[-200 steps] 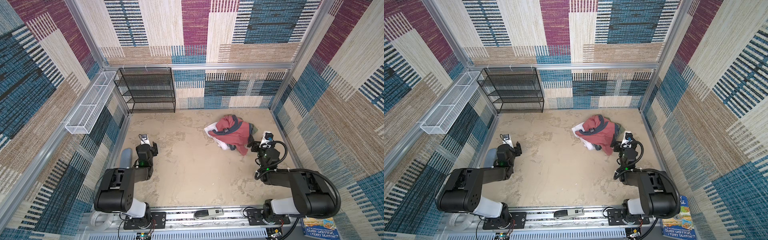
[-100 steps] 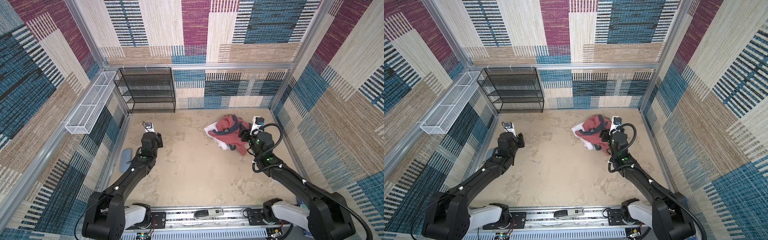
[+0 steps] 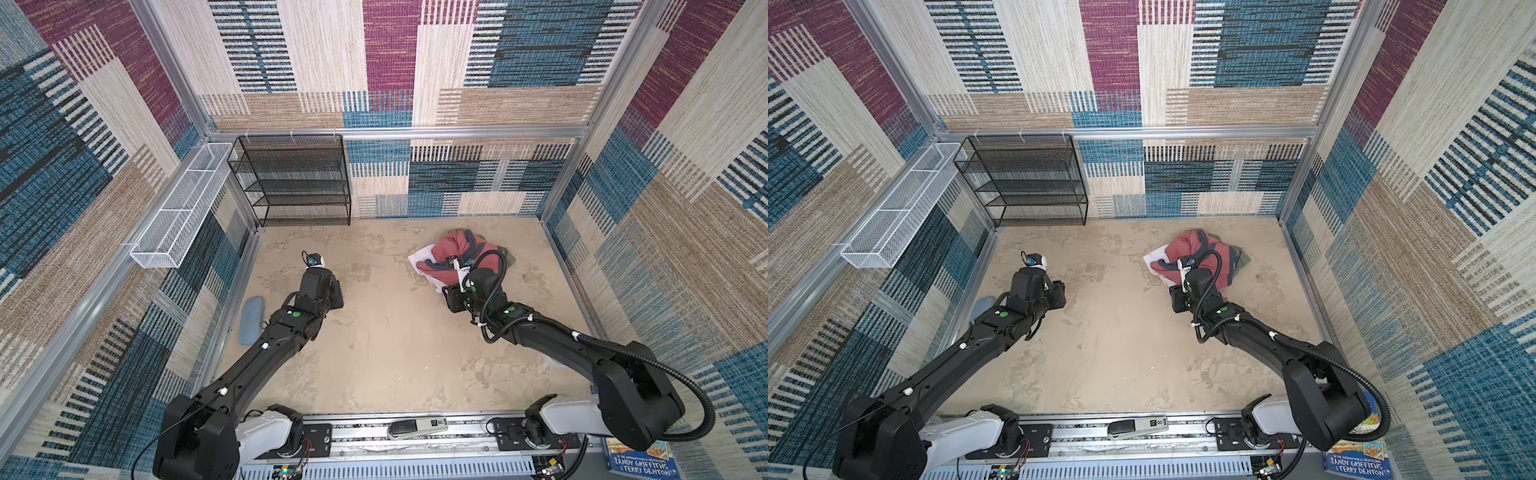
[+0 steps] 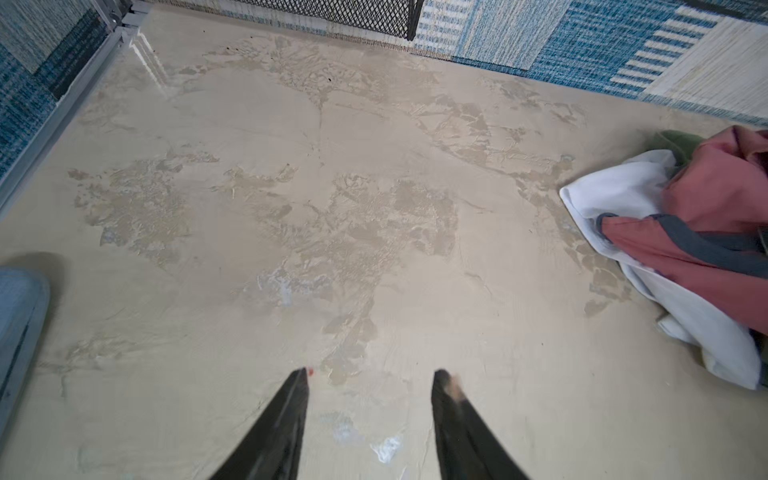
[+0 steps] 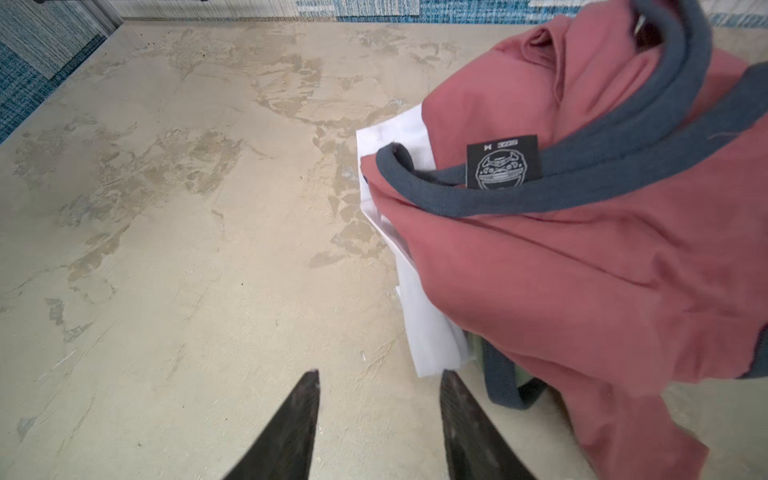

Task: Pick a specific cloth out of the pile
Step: 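Reach the right gripper to the white shirt under the pink shirt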

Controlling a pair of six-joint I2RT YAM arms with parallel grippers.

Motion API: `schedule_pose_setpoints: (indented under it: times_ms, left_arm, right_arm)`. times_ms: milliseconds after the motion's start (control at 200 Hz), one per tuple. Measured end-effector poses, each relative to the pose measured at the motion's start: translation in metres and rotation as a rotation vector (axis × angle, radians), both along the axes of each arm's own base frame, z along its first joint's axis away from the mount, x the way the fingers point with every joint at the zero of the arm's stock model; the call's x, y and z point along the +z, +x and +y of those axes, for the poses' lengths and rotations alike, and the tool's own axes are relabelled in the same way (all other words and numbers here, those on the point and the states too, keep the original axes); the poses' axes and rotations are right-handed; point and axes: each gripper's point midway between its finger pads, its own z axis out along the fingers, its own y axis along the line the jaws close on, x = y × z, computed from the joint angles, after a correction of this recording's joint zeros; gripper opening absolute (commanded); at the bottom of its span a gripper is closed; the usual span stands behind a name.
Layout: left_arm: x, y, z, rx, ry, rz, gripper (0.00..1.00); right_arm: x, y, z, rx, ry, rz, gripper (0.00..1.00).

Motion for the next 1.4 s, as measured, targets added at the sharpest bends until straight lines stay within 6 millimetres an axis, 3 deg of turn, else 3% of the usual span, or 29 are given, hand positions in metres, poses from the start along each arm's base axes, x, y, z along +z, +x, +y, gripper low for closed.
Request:
schedule_pose_setpoints:
  times_ms: [315,977,1237,1397]
  left_arm:
    - [0.002,-0.008,-0.004,-0.005,-0.052,0.009,0.54]
    - [-0.007,-0.014,0.000,0.004,-0.035,0.041,0.54]
    - [-0.007,-0.013,-0.001,0.004,-0.034,0.043,0.54]
    - [-0.003,-0.012,-0.001,0.003,-0.032,0.035,0.54]
  right_arm:
    - [-0.022,0.012,0.008,-0.012,-0.027,0.103,0.55]
    - [-0.071,0.028,-0.010,-0.113,-0.175,0.192,0.49]
    - [-0.076,0.039,-0.013,-0.147,-0.202,0.164,0.38]
    - [-0.078,0.044,-0.015,-0.165,-0.212,0.149,0.38]
